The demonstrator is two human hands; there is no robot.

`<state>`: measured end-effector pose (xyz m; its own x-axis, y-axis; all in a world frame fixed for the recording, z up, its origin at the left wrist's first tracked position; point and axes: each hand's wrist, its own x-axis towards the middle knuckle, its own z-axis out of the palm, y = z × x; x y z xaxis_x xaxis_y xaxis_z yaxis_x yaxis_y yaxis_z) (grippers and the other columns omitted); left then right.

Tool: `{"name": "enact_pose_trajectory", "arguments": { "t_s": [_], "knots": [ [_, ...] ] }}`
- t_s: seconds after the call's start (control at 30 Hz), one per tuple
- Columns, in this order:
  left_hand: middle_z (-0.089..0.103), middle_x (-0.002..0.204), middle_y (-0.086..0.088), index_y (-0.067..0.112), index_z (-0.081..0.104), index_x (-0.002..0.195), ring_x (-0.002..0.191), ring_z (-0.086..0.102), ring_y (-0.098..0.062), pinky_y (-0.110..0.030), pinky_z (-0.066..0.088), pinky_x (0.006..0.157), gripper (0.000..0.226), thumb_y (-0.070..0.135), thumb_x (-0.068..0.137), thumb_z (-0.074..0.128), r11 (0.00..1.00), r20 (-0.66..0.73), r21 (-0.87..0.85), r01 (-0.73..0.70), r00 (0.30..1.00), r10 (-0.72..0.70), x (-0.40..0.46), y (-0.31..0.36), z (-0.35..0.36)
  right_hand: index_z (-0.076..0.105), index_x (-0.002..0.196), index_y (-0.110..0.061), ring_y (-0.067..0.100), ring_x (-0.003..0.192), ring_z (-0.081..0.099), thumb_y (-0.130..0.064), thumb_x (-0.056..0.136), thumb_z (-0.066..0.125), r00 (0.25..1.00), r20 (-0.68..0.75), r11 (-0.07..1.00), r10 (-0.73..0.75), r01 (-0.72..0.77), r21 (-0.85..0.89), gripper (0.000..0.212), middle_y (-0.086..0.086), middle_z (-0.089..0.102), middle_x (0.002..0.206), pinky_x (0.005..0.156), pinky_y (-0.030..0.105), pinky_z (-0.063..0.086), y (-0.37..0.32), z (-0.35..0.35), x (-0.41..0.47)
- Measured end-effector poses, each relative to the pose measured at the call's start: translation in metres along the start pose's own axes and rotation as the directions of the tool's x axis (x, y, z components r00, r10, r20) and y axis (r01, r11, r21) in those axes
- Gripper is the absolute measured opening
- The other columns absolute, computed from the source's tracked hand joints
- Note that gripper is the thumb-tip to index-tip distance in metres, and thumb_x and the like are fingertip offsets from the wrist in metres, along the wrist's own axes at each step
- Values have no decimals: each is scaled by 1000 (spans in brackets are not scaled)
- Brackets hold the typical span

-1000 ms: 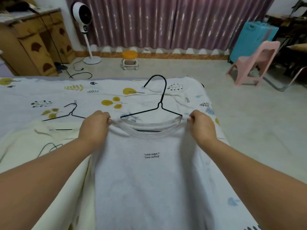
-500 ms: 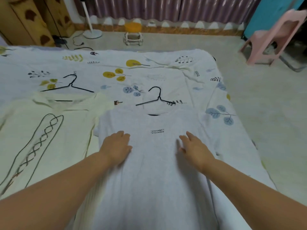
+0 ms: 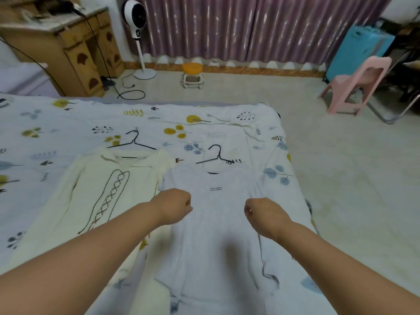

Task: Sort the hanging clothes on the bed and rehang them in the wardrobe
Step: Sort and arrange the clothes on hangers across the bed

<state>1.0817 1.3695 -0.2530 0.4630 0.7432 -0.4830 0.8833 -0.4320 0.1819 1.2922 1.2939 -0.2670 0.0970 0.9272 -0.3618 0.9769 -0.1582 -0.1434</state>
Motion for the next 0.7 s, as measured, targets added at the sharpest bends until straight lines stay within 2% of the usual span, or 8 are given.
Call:
{"name": "enact_pose_trajectory", "arguments": {
  "t_s": [0.17,0.2,0.3,0.43,0.6,0.7],
  "knots": [
    [50,86,2,19,43,80,79,45,-15,-27,33,66,19,27,97,40,999,-105,-28,25,994,-28,-89,12,-27,56,115,-10,29,101,57,-12,96,38,991,-43,988,-127,122,-91,26,12,61,112,78,32,45,-21,-45,-67],
    [51,86,2,18,46,82,80,45,-15,-26,33,65,19,27,97,40,998,-126,-48,37,991,-43,-107,13,-30,55,116,-10,29,103,56,-14,96,38,988,-46,984,-146,140,-108,26,12,60,114,80,33,45,-27,-54,-81],
    [59,98,0,14,57,101,86,50,-16,-26,36,69,22,28,97,41,992,-181,-114,62,980,-82,-159,18,-39,52,123,-12,28,110,52,-21,99,37,982,-42,977,-182,176,-119,30,11,56,122,86,32,43,-45,-75,-124],
    [61,110,-1,16,57,109,98,56,-19,-28,42,78,25,31,96,43,982,-218,-165,90,968,-125,-227,18,-39,49,126,-12,28,115,50,-23,99,37,972,-23,966,-235,230,-120,32,10,53,126,91,33,42,-79,-86,-177],
    [60,115,0,18,55,114,94,53,-17,-30,45,83,26,33,96,44,956,-250,-253,149,944,-214,-305,8,-26,49,126,-10,29,116,49,-24,99,39,941,1,929,-340,335,-158,32,10,52,127,93,36,43,-139,-83,-222],
    [57,121,1,18,53,119,103,54,-18,-29,43,86,29,34,96,44,944,-283,-271,186,922,-263,-347,-5,-14,47,128,-10,29,118,47,-25,99,40,918,7,903,-395,390,-182,33,11,50,129,95,38,42,-177,-79,-246]
  ]
}}
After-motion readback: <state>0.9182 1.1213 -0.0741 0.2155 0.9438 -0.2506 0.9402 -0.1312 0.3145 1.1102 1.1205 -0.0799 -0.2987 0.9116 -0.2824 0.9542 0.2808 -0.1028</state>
